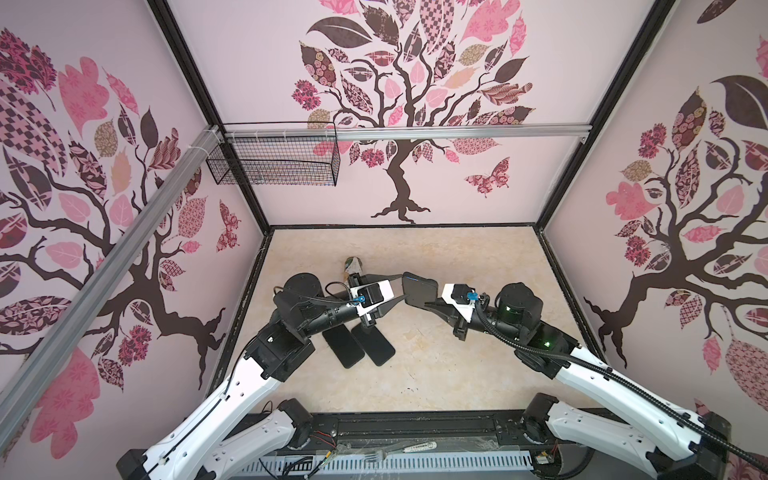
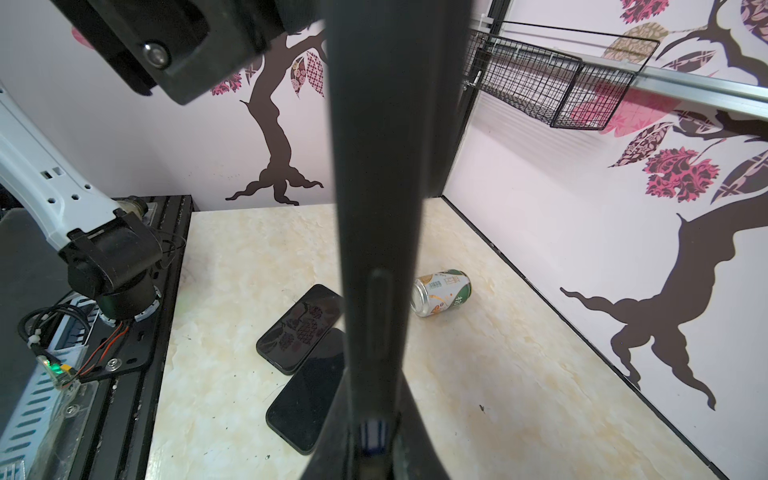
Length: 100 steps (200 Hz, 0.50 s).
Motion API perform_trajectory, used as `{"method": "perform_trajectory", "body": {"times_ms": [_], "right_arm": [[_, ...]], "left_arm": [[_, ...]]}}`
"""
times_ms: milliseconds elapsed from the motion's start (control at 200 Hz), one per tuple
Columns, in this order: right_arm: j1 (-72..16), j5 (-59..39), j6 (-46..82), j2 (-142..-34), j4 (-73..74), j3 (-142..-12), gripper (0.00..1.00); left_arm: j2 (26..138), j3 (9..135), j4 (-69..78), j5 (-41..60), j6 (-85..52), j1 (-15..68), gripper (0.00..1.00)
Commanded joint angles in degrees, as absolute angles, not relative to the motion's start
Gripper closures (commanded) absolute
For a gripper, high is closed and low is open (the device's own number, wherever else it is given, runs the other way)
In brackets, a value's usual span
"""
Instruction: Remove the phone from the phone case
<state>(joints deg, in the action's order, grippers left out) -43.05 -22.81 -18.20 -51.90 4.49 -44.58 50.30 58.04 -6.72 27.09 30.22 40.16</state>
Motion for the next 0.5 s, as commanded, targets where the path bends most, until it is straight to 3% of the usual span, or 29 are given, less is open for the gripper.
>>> {"method": "perform_trajectory", "body": {"times_ms": [0, 185, 495], "right_arm": [[-43.3, -25.0, -18.7, -51.1, 7.4, -47.1, 1.00], [-43.2, -20.4, -17.2, -50.1, 8.1, -46.4, 1.00], [-43.3, -23.1, -17.5, -50.7, 8.1, -46.8, 1.00]], "left_arm": [[50.2, 56.5, -6.3, 27.4, 30.5, 40.3, 0.59], [48.9, 56.0, -5.8, 25.2, 30.5, 40.4, 0.59], [49.2, 55.8, -5.8, 25.8, 30.4, 40.4, 0.59]]}}
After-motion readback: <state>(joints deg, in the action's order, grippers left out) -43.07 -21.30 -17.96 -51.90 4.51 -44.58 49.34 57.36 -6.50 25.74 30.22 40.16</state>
